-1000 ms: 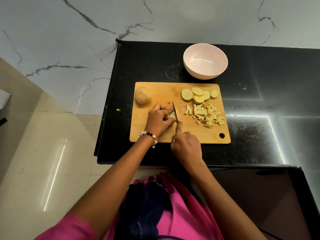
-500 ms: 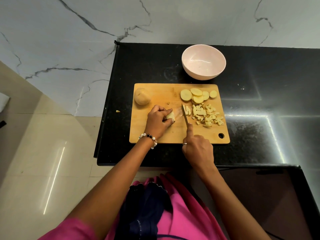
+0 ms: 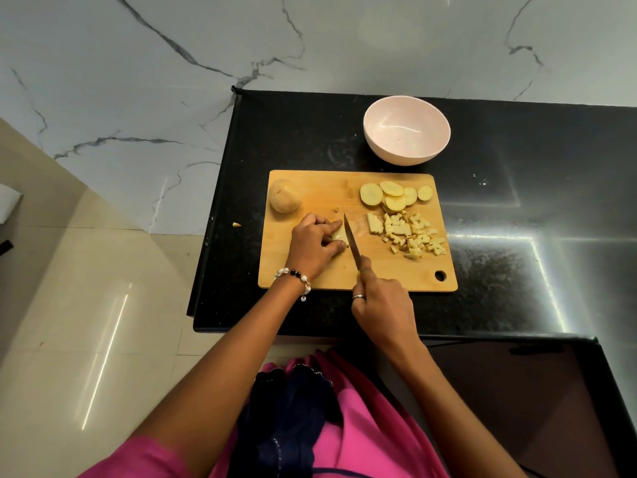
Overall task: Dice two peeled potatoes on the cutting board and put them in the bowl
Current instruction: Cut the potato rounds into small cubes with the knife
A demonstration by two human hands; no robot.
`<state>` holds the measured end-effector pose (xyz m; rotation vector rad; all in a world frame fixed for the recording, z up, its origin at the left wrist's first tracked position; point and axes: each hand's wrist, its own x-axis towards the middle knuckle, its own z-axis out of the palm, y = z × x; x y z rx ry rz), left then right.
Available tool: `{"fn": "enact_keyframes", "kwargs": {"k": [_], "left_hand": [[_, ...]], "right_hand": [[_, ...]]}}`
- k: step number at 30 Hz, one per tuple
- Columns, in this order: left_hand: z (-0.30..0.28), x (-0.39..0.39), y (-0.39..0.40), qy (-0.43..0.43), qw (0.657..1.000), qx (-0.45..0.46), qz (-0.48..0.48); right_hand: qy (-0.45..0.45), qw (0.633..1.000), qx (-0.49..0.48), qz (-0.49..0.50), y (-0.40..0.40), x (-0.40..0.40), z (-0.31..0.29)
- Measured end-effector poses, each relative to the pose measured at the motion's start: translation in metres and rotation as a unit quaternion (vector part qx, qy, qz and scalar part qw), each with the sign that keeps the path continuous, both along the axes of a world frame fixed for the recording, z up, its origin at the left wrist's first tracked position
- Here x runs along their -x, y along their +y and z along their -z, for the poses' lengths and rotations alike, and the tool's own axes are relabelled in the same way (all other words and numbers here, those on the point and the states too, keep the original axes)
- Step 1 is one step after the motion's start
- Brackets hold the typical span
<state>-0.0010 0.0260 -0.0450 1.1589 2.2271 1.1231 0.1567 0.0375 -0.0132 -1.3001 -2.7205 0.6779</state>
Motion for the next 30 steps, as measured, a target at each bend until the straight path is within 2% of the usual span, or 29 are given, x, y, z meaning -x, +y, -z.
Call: {"fn": "enact_keyframes", "kwargs": {"k": [9, 15, 20, 23, 26, 30], "left_hand": [[0.001, 0.000, 0.002, 0.008, 1.000, 0.008, -0.002], [0.002, -0.001, 0.003, 0.008, 1.000, 0.004, -0.012], [0.002, -0.002, 0.003, 0.004, 1.000, 0.002, -0.016], [0.001, -0.001, 0.003, -0.001, 1.000, 0.007, -0.016], [0.000, -0.002, 0.003, 0.001, 1.000, 0.007, -0.015], [-0.001, -0.002, 0.001, 0.004, 1.000, 0.004, -0.016]], "right_hand": [[-0.094, 0.993, -0.061, -0.042, -0.005, 0.019, 0.009], [-0.120, 0.989, -0.072, -0.057, -0.008, 0.019, 0.011], [-0.110, 0.990, -0.074, -0.052, -0.023, -0.003, 0.015], [-0.098, 0.990, -0.093, -0.031, -0.013, -0.001, 0.016], [-0.109, 0.991, -0.074, -0.016, 0.010, -0.001, 0.013], [-0.078, 0.995, -0.065, 0.017, 0.024, -0.010, 0.006]]}}
